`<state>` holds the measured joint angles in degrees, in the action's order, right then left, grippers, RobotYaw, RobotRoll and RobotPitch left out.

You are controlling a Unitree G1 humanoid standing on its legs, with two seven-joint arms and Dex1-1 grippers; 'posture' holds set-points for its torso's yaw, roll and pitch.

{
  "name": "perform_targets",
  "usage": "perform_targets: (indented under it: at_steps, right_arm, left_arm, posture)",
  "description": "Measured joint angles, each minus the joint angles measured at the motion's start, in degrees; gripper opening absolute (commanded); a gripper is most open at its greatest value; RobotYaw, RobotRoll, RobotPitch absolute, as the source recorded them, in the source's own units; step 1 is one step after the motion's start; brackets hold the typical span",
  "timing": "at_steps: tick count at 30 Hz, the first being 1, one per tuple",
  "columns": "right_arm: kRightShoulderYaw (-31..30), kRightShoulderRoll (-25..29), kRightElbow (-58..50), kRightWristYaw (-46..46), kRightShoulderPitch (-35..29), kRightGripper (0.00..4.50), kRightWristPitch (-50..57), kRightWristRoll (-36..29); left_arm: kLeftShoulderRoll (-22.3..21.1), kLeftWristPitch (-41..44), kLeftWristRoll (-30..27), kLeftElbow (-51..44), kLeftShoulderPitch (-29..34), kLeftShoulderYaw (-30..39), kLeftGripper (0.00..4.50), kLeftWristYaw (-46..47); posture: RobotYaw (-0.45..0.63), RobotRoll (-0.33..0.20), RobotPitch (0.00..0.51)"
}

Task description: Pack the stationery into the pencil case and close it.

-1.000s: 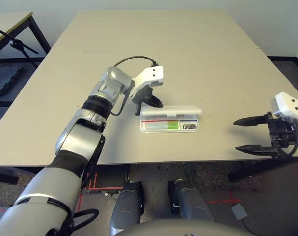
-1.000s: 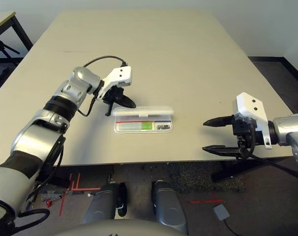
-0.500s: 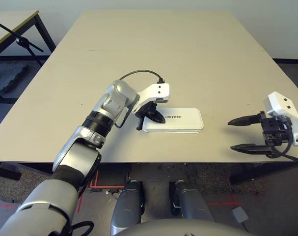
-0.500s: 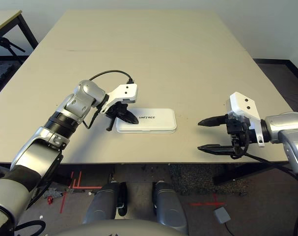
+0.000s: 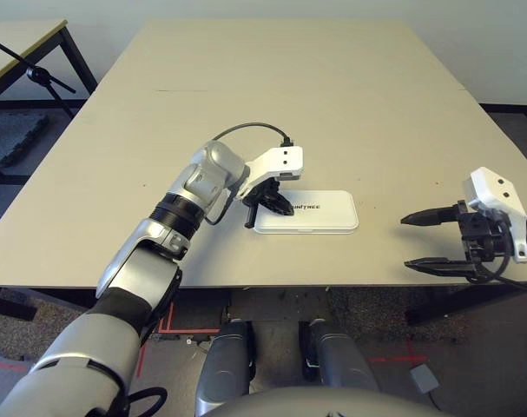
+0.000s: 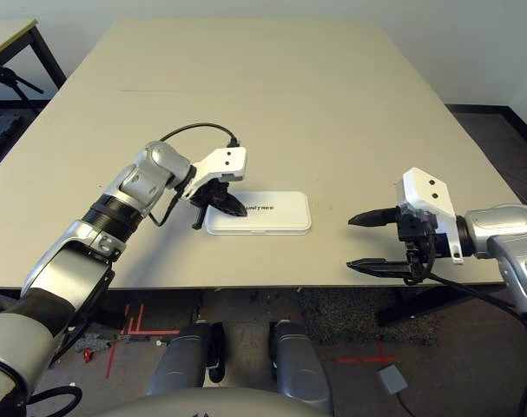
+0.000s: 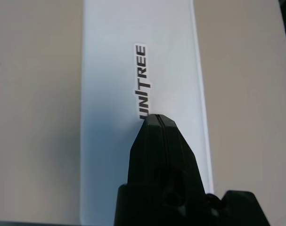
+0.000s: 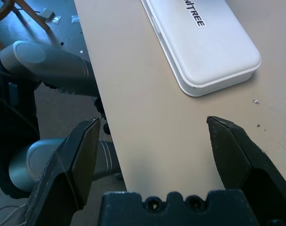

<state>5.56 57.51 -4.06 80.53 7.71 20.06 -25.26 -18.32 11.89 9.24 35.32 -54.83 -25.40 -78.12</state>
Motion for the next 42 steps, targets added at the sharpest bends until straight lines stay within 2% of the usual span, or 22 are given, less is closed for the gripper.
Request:
perform_targets:
  at_steps: [3, 6, 9, 12, 18, 21, 26, 34, 42]
  right_arm:
    - [0.0, -0.6, 0.0, -0.5, 0.4, 4.50, -0.1, 0.0]
    - [0.0, -2.4, 0.2, -1.8, 1.3, 4.50, 0.1, -0.4]
    - [0.5, -5.5, 1.0, -5.0, 3.4, 4.50, 1.3, -1.8]
    - [2.4, -10.0, 3.2, -11.0, 6.1, 4.50, 1.8, -2.3]
    - [5.4, -17.8, 8.7, -23.4, 10.5, 4.50, 1.5, -1.9]
    - [7.0, -20.2, 13.0, -29.6, 11.5, 4.50, -0.1, -0.3]
    - [9.6, -25.3, 21.5, -41.4, 14.8, 4.50, -7.0, 3.7]
    - [15.5, -28.1, 34.4, -59.4, 19.3, 4.50, -16.9, 7.4]
    - [18.6, -27.8, 40.8, -66.5, 19.7, 4.50, -21.5, 7.7]
  left_arm:
    - [2.2, 1.4, -0.9, 1.8, -0.4, 1.9, 0.90, 2.6]
    - [4.0, 4.3, -3.9, 2.2, -1.1, 5.9, 2.07, 5.6]
    - [3.7, 5.6, -6.2, 1.5, -1.8, 11.1, 3.29, 10.4]
    - [3.0, 6.8, -8.6, -1.7, 0.5, 16.6, 4.46, 17.1]
    - [1.8, 6.4, -13.0, -8.3, 11.5, 30.0, 4.49, 35.6]
    - [1.0, 2.7, -13.5, -9.8, 16.9, 35.8, 4.49, 44.6]
    - [0.2, -7.8, -13.6, -8.3, 21.9, 43.0, 4.49, 59.1]
    - [0.1, -17.1, -13.6, -3.4, 23.9, 44.8, 4.49, 68.5]
    - [0.2, -20.9, -13.7, 1.3, 22.5, 44.4, 4.49, 70.3]
  posture:
    - [0.06, 0.000, 0.092]
    - [0.07, 0.000, 0.093]
    - [0.07, 0.000, 0.094]
    - [0.09, 0.000, 0.091]
    - [0.11, 0.000, 0.085]
    - [0.12, 0.000, 0.081]
    - [0.12, 0.000, 0.074]
    - [0.11, 0.000, 0.072]
    - [0.09, 0.000, 0.099]
